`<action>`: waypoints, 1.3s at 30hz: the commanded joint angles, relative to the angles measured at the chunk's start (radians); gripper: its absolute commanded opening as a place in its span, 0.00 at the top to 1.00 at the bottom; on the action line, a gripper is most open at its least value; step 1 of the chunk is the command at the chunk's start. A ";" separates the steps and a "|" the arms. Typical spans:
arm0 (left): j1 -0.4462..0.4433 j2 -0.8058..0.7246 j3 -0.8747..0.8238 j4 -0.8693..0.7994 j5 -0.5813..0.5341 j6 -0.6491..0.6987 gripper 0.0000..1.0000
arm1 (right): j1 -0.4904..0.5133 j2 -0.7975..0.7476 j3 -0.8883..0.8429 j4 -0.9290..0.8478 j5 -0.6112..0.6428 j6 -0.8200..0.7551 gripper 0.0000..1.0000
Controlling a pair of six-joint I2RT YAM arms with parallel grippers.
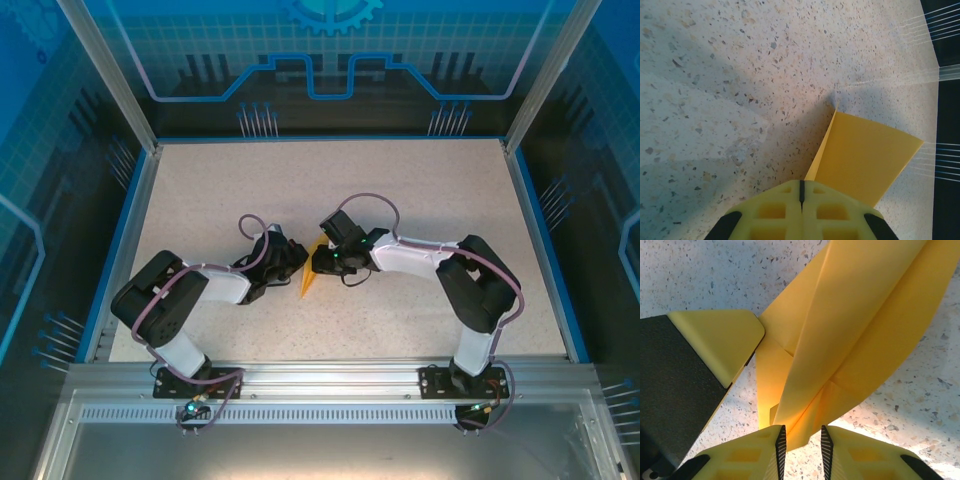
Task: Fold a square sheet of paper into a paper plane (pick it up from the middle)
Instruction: Move a paper plane to the center of the table.
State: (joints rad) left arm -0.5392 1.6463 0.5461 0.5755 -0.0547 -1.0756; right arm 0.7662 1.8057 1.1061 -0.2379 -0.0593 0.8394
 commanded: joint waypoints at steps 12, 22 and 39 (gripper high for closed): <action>0.009 -0.031 -0.055 0.013 -0.018 -0.050 0.94 | -0.024 -0.006 0.008 -0.040 0.052 0.030 0.63; 0.009 -0.036 -0.063 0.004 -0.013 -0.040 0.91 | -0.048 -0.017 -0.006 -0.063 0.108 0.030 0.55; 0.009 -0.048 -0.070 -0.021 -0.011 -0.029 0.89 | -0.077 0.051 0.031 -0.061 0.020 -0.052 0.74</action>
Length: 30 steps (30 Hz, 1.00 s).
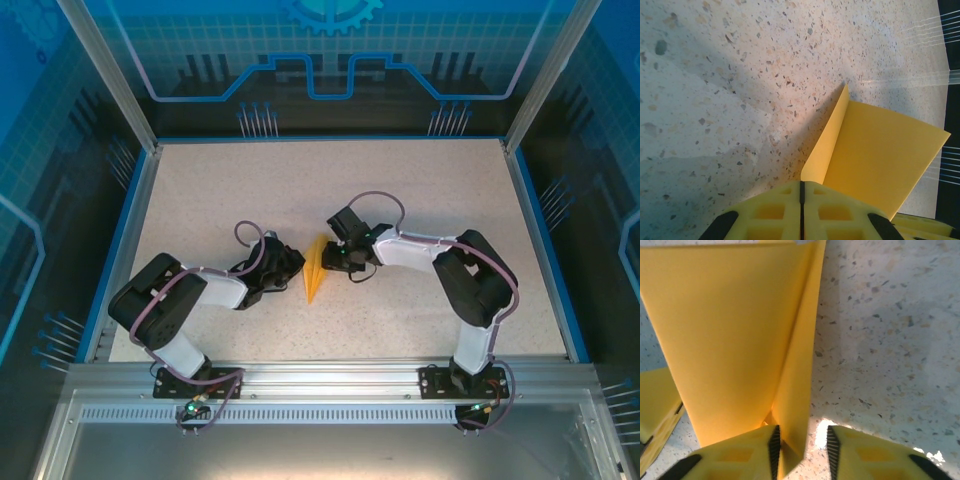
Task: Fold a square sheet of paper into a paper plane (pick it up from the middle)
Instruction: Move a paper plane to the center of the table.
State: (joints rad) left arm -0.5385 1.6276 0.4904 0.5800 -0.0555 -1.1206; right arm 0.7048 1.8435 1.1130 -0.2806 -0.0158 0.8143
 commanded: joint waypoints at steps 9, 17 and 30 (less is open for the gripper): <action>0.032 -0.149 0.037 -0.240 0.053 0.138 0.71 | -0.043 -0.019 0.027 -0.047 -0.036 -0.157 0.94; 0.062 -0.241 0.104 -0.349 0.260 0.259 0.60 | -0.051 -0.046 0.066 -0.127 -0.059 -0.300 0.95; 0.060 -0.050 0.205 -0.312 0.419 0.259 0.83 | -0.060 -0.021 0.096 -0.142 -0.141 -0.407 0.95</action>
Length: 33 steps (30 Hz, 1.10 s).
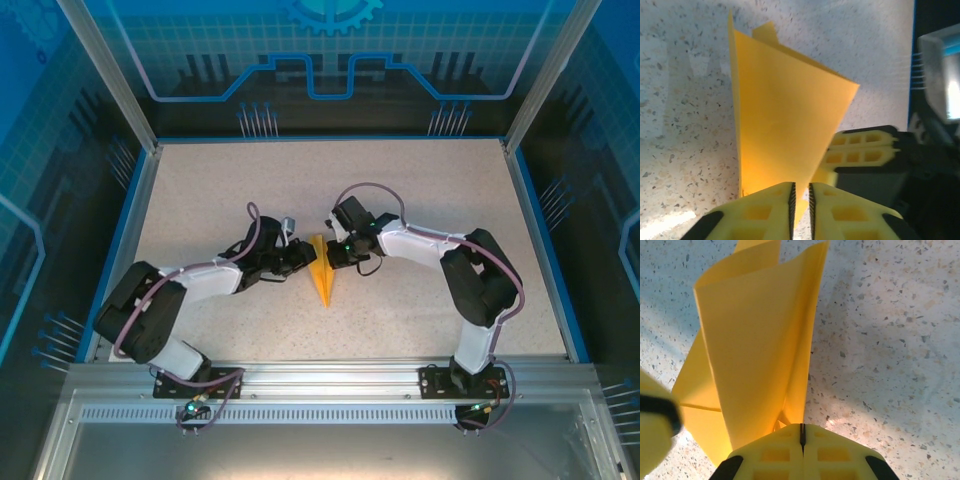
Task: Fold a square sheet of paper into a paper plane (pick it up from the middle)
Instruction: Move a paper plane to the center of the table.
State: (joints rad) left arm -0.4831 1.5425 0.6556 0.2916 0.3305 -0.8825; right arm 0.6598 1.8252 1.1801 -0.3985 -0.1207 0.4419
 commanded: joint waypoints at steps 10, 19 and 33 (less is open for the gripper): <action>0.005 0.130 0.058 -0.096 -0.080 0.017 0.94 | -0.038 0.046 0.032 -0.020 -0.045 -0.043 0.95; 0.005 0.190 0.068 -0.096 -0.076 -0.009 0.96 | -0.047 0.093 0.037 -0.031 -0.018 -0.030 0.85; 0.005 0.182 0.072 -0.122 -0.070 -0.046 0.96 | -0.046 -0.097 -0.025 0.013 -0.126 0.047 0.65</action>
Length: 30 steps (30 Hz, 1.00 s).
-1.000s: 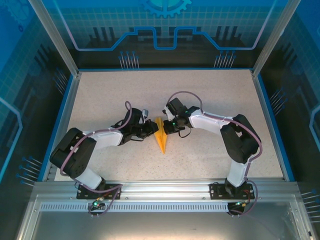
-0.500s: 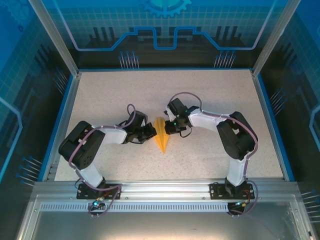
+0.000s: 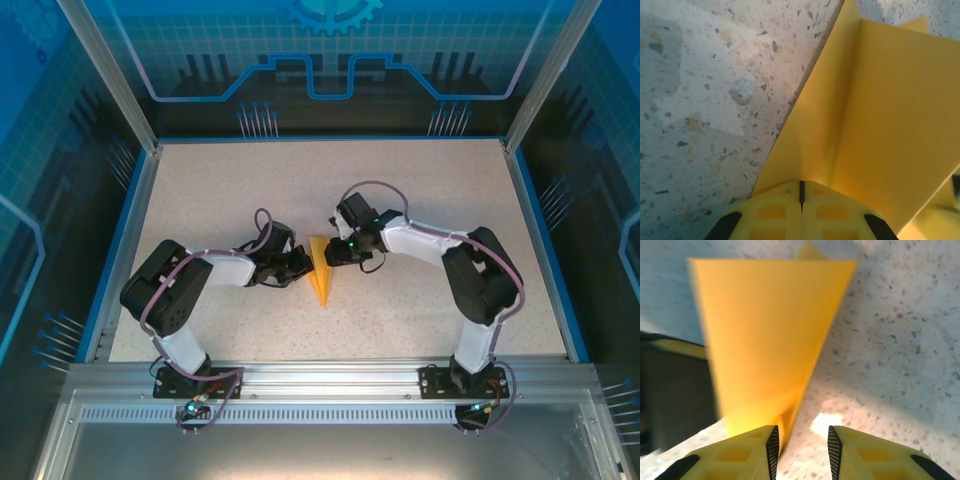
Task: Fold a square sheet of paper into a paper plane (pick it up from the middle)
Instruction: Move a paper plane to the center of the table.
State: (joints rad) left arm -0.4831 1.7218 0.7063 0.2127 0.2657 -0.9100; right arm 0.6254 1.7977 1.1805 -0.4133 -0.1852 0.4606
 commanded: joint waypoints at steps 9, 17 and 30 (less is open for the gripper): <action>0.003 -0.013 0.027 -0.049 0.000 -0.028 0.96 | 0.054 -0.081 -0.057 0.012 -0.077 0.056 0.64; 0.000 -0.014 0.029 -0.050 0.003 -0.030 0.96 | 0.090 -0.017 -0.039 0.000 -0.073 0.079 0.64; -0.002 -0.025 0.029 -0.053 0.009 -0.033 0.96 | 0.115 0.039 -0.009 -0.009 -0.062 0.086 0.66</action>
State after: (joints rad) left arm -0.4831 1.7214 0.7120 0.1951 0.2665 -0.9371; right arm 0.7216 1.8141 1.1408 -0.4011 -0.2405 0.5358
